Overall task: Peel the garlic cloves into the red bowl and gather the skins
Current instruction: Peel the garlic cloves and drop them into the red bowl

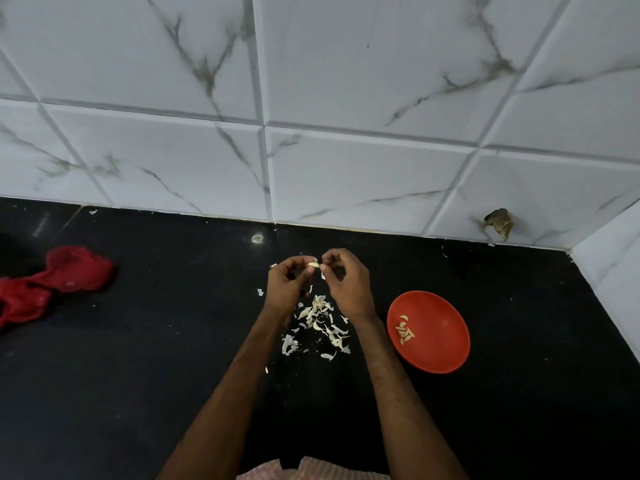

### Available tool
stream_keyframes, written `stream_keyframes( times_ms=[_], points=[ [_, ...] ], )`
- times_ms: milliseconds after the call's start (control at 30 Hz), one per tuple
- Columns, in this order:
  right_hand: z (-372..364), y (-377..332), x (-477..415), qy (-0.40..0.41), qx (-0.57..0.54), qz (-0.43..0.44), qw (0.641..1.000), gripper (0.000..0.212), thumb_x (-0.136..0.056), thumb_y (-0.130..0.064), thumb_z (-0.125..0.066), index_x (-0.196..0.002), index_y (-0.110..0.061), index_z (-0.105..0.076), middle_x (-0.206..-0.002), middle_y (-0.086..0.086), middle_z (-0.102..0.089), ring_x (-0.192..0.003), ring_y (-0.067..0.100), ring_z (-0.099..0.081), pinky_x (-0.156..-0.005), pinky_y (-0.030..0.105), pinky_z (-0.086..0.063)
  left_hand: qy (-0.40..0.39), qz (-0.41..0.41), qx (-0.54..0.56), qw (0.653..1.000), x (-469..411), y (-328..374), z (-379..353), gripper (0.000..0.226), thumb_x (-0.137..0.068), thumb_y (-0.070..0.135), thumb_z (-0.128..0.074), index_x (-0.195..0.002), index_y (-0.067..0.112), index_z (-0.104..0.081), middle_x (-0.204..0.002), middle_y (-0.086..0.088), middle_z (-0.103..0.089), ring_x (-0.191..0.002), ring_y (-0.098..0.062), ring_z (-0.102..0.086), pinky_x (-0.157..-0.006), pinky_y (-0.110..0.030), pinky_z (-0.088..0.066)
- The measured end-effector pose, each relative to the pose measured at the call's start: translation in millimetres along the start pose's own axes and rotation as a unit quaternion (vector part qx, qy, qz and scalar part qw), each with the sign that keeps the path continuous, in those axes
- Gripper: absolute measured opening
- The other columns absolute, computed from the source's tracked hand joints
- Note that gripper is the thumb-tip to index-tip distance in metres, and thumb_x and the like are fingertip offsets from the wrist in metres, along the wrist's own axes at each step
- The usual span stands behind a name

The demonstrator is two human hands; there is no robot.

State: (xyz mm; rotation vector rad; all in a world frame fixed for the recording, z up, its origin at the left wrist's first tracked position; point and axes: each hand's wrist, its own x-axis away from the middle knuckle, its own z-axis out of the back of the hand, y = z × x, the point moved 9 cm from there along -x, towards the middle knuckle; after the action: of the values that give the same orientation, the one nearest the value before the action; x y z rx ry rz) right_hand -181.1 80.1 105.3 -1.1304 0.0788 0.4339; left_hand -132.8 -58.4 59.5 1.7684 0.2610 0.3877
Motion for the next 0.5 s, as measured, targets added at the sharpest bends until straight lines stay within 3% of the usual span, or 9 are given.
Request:
stream_keyframes(
  times_ms=[100, 267, 400, 500],
  points=[
    [-7.2, -2.1, -0.3, -0.020, -0.001, 0.011, 1.000, 0.024, -0.086, -0.010, -0.075, -0.109, -0.015, -0.069, -0.103, -0.006, -0.066, -0.092, 0.007, -0.065, -0.082, 0.027, -0.057, -0.002, -0.005, -0.018, 1.000, 1.7, 0.8, -1.7, 0.012, -0.090, 0.001, -0.069, -0.097, 0.012, -0.071, -0.082, -0.004, -0.070, -0.063, -0.008, -0.060, -0.047, -0.020, -0.046],
    [0.6, -7.9, -0.2, 0.027, 0.016, 0.026, 0.999, 0.007, -0.088, -0.005, -0.072, -0.093, -0.010, -0.071, -0.088, -0.004, -0.069, -0.084, 0.007, -0.066, -0.075, 0.029, -0.057, -0.013, -0.004, -0.036, 0.999, 4.2, 0.6, -5.8, 0.010, -0.092, 0.004, -0.067, -0.102, 0.004, -0.071, -0.079, -0.005, -0.070, -0.060, -0.006, -0.059, -0.046, -0.020, -0.046],
    [7.3, -1.2, 2.6, 0.065, -0.012, -0.014, 0.998, 0.011, -0.088, 0.002, -0.069, -0.087, -0.009, -0.070, -0.077, -0.001, -0.067, -0.069, 0.012, -0.063, -0.066, 0.033, -0.056, 0.010, 0.013, 0.000, 1.000, 4.0, -2.6, -2.5, 0.012, -0.093, 0.003, -0.066, -0.100, 0.010, -0.071, -0.073, 0.001, -0.068, -0.059, -0.006, -0.055, -0.046, -0.021, -0.048],
    [10.4, 9.4, 2.7, 0.072, -0.025, -0.036, 0.996, 0.013, -0.089, 0.001, -0.068, -0.090, -0.012, -0.070, -0.081, -0.003, -0.069, -0.071, 0.012, -0.065, -0.068, 0.035, -0.058, 0.020, 0.019, 0.020, 0.999, 2.9, -5.4, -0.4, 0.013, -0.093, 0.004, -0.066, -0.100, 0.013, -0.071, -0.071, 0.002, -0.065, -0.059, -0.007, -0.054, -0.048, -0.024, -0.047]
  ],
)
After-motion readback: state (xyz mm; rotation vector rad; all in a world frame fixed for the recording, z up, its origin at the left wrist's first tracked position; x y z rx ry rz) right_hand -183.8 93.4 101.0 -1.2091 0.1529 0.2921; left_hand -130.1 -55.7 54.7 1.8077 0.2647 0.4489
